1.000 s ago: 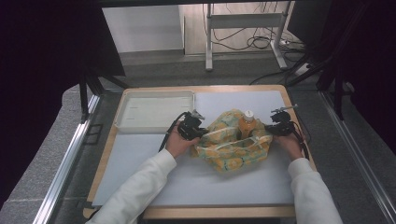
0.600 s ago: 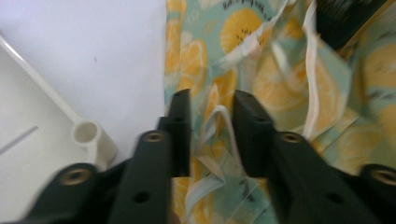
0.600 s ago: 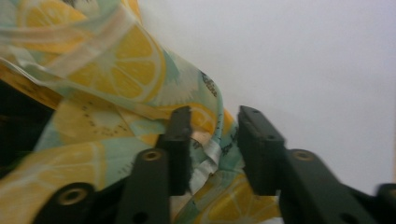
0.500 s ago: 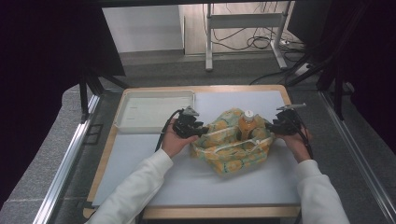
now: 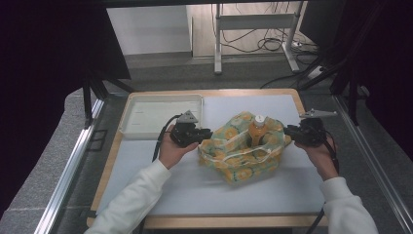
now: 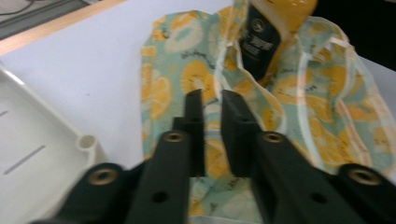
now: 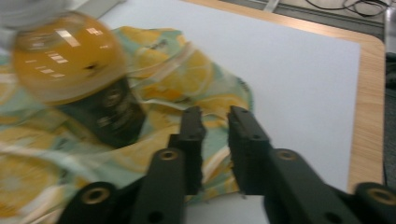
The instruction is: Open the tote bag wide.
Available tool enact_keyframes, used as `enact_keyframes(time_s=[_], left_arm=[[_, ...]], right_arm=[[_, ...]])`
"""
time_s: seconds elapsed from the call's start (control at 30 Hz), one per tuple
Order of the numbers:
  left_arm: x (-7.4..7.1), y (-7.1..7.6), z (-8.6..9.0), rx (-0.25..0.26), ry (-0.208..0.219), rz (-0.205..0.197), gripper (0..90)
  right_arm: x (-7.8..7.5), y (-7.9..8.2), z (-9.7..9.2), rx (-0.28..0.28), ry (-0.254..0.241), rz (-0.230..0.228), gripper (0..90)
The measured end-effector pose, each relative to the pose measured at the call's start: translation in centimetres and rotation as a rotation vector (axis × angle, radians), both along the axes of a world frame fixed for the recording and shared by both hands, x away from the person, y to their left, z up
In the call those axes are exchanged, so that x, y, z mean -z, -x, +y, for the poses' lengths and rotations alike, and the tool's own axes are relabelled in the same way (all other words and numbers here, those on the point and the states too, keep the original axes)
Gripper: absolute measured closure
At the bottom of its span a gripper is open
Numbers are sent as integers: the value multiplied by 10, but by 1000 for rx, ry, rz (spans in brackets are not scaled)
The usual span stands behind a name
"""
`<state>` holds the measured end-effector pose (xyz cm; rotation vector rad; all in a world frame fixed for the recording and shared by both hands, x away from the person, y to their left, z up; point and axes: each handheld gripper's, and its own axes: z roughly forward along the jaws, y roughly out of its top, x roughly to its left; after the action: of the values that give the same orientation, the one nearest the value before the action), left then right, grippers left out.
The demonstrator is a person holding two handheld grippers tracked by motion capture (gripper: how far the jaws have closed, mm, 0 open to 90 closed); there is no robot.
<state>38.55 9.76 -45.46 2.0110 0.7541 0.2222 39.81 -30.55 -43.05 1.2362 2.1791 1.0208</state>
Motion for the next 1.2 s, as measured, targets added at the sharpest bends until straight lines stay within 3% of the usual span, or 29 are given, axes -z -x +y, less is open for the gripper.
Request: enact_keyframes(time_s=[0.1,0.23,0.67,1.07,1.2], left_arm=[[1,2,-6,22,-19,-2,888],[2,4,-15,44,-31,2,896],[7,2,-59,117,-80,19,888],[16,-8,-78,121,-101,58,894],[14,-6,-84,139,-96,53,893]], right_arm=[[-3,8,6,-33,-4,9,857],[-2,15,15,-71,-4,11,881],[21,13,28,-91,28,61,886],[25,12,37,-109,44,66,886],[26,11,42,-123,45,64,886]])
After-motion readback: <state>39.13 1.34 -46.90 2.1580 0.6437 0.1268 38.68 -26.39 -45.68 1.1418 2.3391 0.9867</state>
